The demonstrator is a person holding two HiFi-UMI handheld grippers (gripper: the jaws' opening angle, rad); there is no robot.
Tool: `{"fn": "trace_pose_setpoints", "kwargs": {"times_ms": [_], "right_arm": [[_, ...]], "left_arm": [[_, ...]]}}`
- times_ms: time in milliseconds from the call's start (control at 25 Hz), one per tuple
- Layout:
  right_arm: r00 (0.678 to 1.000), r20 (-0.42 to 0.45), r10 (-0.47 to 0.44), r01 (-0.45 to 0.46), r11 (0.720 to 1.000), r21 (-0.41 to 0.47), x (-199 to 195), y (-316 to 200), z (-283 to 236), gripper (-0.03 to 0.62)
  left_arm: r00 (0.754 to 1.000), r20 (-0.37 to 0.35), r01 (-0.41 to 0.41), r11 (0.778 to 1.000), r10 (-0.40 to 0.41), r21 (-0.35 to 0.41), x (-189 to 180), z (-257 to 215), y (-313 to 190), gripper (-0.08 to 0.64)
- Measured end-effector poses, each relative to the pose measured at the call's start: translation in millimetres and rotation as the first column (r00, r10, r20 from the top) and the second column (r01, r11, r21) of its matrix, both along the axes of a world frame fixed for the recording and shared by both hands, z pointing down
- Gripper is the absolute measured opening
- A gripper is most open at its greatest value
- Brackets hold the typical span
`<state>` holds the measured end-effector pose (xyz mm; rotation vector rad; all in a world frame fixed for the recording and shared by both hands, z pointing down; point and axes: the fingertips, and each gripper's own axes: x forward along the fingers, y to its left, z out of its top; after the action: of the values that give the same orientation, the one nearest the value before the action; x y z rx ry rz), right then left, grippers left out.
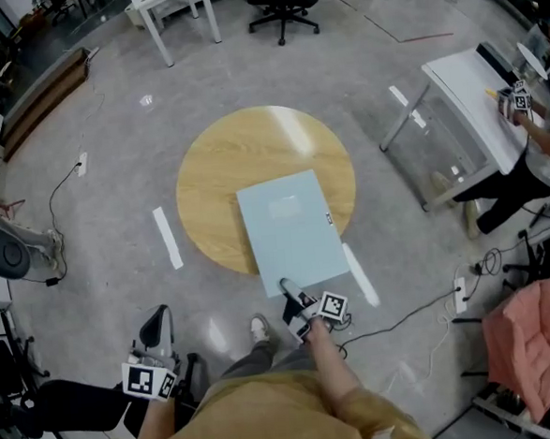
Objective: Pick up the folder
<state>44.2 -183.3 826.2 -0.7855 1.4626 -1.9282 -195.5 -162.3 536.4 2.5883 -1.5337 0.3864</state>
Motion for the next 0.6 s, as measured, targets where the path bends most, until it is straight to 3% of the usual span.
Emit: {"fn": "trace_pose_setpoints", "kwargs": {"times_ms": [600], "right_arm": [[0.99, 0.118, 0.074, -0.085, 0.993, 0.085, -4, -21, -9, 0.379]], "left_arm": [[0.999, 0.041, 0.027, 0.999, -0.025, -0.047, -19, 8, 15, 0.003]]}}
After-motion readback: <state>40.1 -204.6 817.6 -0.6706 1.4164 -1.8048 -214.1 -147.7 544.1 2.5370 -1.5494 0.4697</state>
